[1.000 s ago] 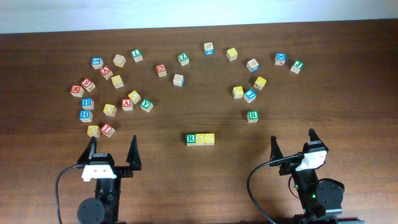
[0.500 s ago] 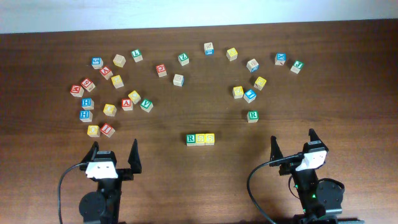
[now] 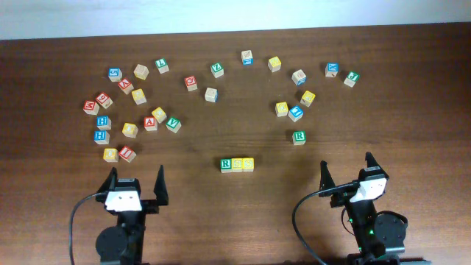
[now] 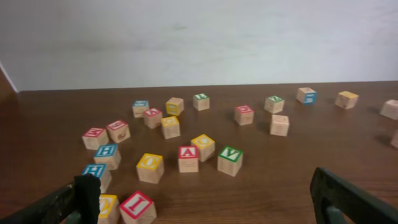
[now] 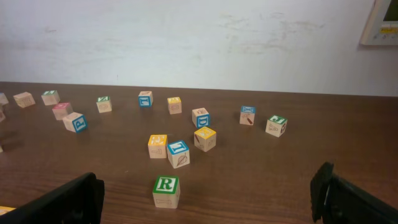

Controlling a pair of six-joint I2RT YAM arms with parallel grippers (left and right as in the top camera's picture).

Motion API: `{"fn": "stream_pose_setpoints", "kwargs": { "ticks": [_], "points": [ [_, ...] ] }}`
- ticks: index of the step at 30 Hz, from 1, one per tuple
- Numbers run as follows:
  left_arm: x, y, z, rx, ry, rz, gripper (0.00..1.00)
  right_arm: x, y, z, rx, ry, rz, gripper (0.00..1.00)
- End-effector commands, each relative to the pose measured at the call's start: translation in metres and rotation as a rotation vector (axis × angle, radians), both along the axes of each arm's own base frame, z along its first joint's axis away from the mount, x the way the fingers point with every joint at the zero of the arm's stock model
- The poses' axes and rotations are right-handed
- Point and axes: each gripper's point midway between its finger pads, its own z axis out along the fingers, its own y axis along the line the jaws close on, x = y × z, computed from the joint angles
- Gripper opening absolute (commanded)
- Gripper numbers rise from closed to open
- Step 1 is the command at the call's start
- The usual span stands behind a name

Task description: Spell out RSS

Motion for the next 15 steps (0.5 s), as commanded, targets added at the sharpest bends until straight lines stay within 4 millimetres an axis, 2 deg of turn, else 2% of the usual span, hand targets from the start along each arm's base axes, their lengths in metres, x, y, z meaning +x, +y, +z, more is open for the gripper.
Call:
{"fn": "stream_pose_setpoints", "kwargs": {
  "ticks": [1,9,15],
  "points": [
    [0.0,0.004,-0.002,-0.027,0.002,0.031,0.99,0.0,0.0,-0.002,0.004,0.002,-0.003,0.98],
    [-0.001,0.015,-0.002,-0.078,-0.001,0.08,0.99,0.0,0.0,-0.002,0.004,0.002,-0.003,0.98],
    [-0.001,0.016,-0.002,-0.064,0.002,0.081,0.99,0.0,0.0,-0.002,0.004,0.002,-0.003,0.98]
  ]
}}
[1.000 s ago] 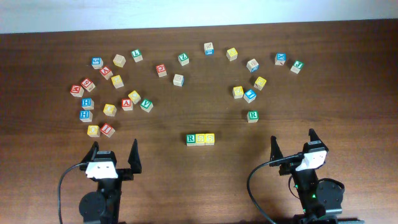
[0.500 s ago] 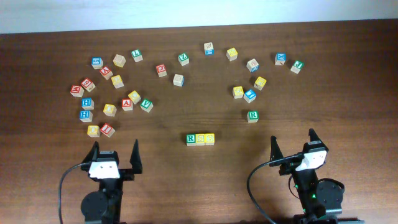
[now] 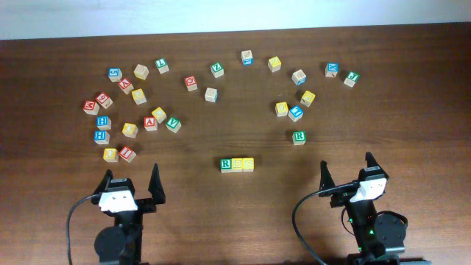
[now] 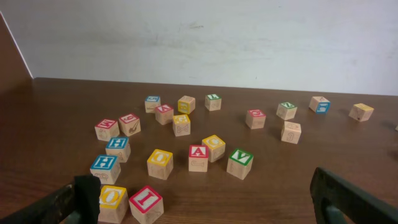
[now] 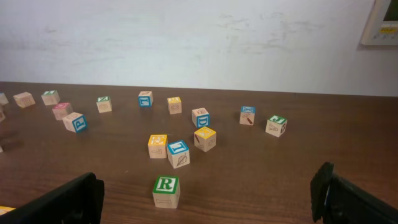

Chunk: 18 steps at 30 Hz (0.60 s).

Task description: Spell out RSS

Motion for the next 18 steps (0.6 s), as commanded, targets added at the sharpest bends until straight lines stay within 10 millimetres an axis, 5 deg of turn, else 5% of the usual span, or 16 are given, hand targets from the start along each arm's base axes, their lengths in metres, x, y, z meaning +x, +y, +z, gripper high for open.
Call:
{"fn": "stream_pose_setpoints", "kwargs": {
  "ticks": [1,18],
  "points": [
    [-0.0005,0.0025,-0.0021,-0.006,0.003,0.013,0.99,-0.0002,0.0,-0.0023,0.003,0.002,-0.003,0.98],
    [-0.0002,-0.0028,-0.0024,0.052,0.008,-0.016,0.99,-0.0002,0.0,-0.0023,0.004,0.002,-0.003,0.98]
  ]
}}
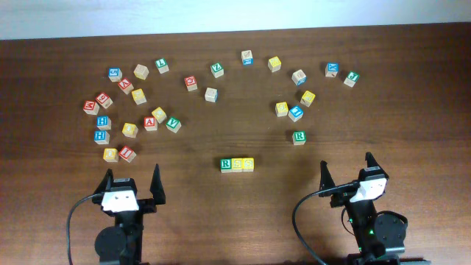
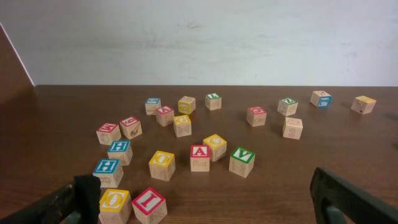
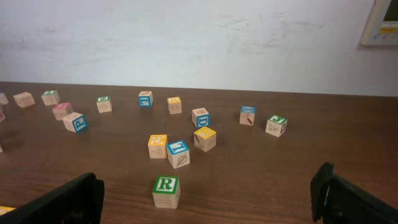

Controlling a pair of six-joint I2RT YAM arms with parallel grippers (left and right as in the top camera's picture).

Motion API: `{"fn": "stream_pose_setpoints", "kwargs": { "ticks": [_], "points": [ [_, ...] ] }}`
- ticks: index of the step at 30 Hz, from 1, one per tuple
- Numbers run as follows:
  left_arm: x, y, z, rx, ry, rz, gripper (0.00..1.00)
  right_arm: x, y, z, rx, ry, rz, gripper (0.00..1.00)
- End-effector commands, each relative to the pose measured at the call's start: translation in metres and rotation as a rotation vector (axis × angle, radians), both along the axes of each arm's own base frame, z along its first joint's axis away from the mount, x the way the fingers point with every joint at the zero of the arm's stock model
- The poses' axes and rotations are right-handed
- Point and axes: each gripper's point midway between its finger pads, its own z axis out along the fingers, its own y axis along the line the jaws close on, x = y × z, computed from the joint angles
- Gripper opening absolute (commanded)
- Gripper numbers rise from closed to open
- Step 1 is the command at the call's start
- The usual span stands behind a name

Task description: Spell out RSS

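Three blocks stand in a touching row at the table's front middle: a green R block (image 1: 226, 163), then two yellow ones (image 1: 237, 163) (image 1: 248, 163). A spare green R block (image 1: 299, 137) (image 3: 166, 190) lies right of them. My left gripper (image 1: 132, 182) (image 2: 202, 198) is open near the front left edge with nothing between its fingers. At the front right, my right gripper (image 1: 346, 171) (image 3: 208, 198) is also open and empty. The row is out of both wrist views.
Loose letter blocks are scattered across the back: a dense cluster at the left with a yellow O (image 2: 114, 204), red I (image 2: 148, 205) and red A (image 2: 199, 157), and a sparser group at the right (image 1: 295, 112). A white wall runs behind the table.
The left wrist camera has turned a little; the blocks in its view sit slightly further right and lower. No block has moved and the right arm is still.
The row of three blocks stood at the front middle from the oldest moment on and both grippers were open by the front edge. Only the left gripper has shifted, a little to the left and then slightly again.
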Motion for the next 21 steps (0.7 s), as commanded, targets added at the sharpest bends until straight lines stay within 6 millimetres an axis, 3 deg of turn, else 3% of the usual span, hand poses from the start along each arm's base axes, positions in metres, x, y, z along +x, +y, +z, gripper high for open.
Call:
{"fn": "stream_pose_setpoints", "kwargs": {
  "ticks": [1,21],
  "points": [
    [-0.0003,-0.0009,-0.0023,-0.002,0.004,-0.003,0.99,-0.0002,0.0,-0.0023,0.004,0.002,-0.003,0.98],
    [-0.0002,-0.0006,-0.0015,-0.014,0.0,0.0,0.99,-0.0002,0.0,-0.0023,0.004,0.002,-0.003,0.98]
  ]
}}
